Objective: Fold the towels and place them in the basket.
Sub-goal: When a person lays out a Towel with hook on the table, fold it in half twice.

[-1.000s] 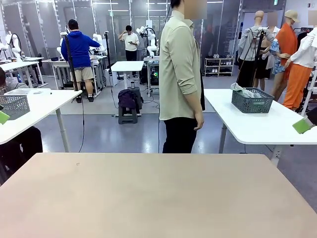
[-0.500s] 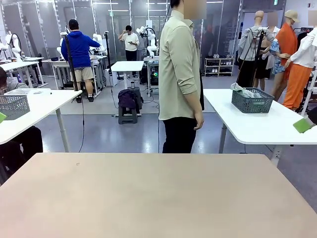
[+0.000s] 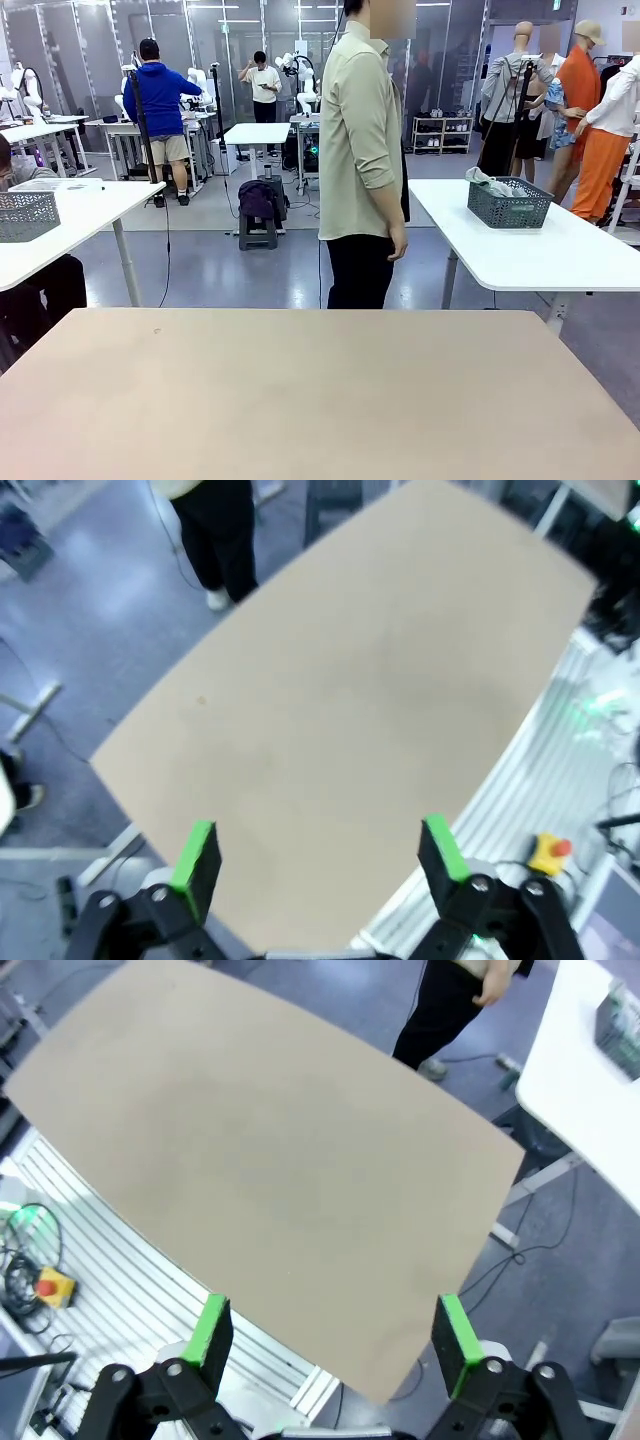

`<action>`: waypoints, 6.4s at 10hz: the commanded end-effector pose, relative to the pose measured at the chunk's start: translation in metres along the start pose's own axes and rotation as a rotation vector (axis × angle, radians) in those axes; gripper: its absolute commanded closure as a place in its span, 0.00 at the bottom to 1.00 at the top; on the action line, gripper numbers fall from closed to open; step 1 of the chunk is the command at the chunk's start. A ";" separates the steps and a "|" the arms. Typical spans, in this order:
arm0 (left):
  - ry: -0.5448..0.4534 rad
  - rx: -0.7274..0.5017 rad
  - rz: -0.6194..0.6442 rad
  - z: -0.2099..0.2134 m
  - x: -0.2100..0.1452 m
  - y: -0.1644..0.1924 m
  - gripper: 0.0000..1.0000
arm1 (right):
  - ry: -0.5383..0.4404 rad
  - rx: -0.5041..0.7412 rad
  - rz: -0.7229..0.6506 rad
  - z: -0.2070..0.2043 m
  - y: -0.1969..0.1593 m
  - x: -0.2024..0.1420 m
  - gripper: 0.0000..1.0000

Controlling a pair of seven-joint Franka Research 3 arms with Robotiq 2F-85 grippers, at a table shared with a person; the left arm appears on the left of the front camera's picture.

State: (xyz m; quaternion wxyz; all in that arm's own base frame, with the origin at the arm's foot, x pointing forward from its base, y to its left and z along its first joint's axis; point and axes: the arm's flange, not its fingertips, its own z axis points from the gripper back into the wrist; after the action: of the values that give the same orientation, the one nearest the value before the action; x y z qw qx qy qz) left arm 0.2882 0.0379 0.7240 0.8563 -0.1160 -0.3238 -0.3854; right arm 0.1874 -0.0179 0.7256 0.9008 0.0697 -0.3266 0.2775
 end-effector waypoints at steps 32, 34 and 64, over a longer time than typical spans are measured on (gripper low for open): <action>-0.010 0.033 0.011 0.116 0.013 0.018 0.00 | -0.008 -0.010 0.087 0.102 0.021 0.038 0.00; -0.010 0.033 0.011 0.116 0.013 0.018 0.00 | -0.008 -0.010 0.087 0.102 0.021 0.038 0.00; -0.010 0.033 0.011 0.116 0.013 0.018 0.00 | -0.008 -0.010 0.087 0.102 0.021 0.038 0.00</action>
State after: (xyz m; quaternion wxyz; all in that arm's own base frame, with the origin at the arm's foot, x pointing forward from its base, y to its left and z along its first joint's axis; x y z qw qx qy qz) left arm 0.2530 0.0969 0.8217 0.8616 -0.1037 -0.3339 -0.3679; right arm 0.1449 -0.0144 0.8276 0.8874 0.0515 -0.3337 0.3139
